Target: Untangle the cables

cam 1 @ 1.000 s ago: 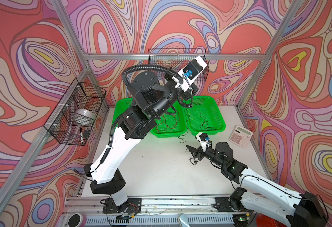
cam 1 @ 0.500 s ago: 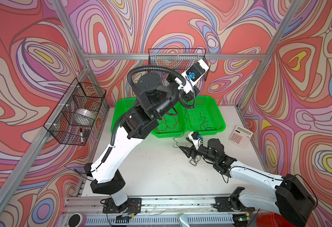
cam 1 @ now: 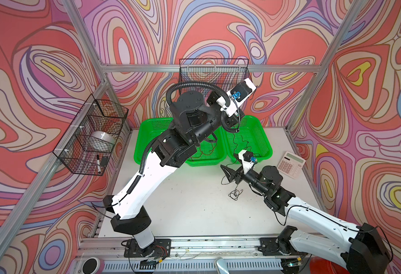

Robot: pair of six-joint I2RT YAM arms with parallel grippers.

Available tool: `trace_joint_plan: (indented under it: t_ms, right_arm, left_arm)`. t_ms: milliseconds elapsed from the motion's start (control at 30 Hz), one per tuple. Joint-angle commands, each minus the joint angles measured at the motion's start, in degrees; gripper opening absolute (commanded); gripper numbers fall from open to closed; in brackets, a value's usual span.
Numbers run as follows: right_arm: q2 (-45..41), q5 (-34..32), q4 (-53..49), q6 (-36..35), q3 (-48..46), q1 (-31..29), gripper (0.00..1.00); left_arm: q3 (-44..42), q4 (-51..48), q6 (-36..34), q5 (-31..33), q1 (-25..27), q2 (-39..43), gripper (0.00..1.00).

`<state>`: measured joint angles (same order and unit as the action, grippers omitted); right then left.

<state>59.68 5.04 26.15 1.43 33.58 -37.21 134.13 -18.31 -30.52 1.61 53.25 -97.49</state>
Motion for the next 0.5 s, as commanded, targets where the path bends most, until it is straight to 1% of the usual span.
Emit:
trace_joint_plan:
  t_ms: [0, 133, 267, 367, 467]
  right_arm:
    - [0.32, -5.33, 2.43, 0.94, 2.59, -0.23, 0.90]
    - [0.16, -2.73, 2.88, -1.21, 3.12, -0.23, 0.86]
    - [0.21, 0.57, 7.71, -2.82, 2.01, -0.23, 0.86]
    - [1.67, 4.50, 8.39, -2.99, 4.05, -0.23, 0.85]
    - [3.08, 4.67, 8.65, -1.81, 6.42, -0.23, 0.76]
  left_arm:
    - [-0.58, 0.40, 1.61, -1.16, -0.16, 1.16, 0.00]
    - [-1.10, 0.64, 1.87, -1.02, -0.17, 1.08, 0.00]
    - [-1.66, 0.90, 2.20, -1.08, -0.12, 0.92, 0.00]
    - [-2.41, 1.49, 2.57, -1.20, -0.17, 0.90, 0.00]
    - [-2.64, 1.36, 2.62, -0.91, -0.17, 0.73, 0.00]
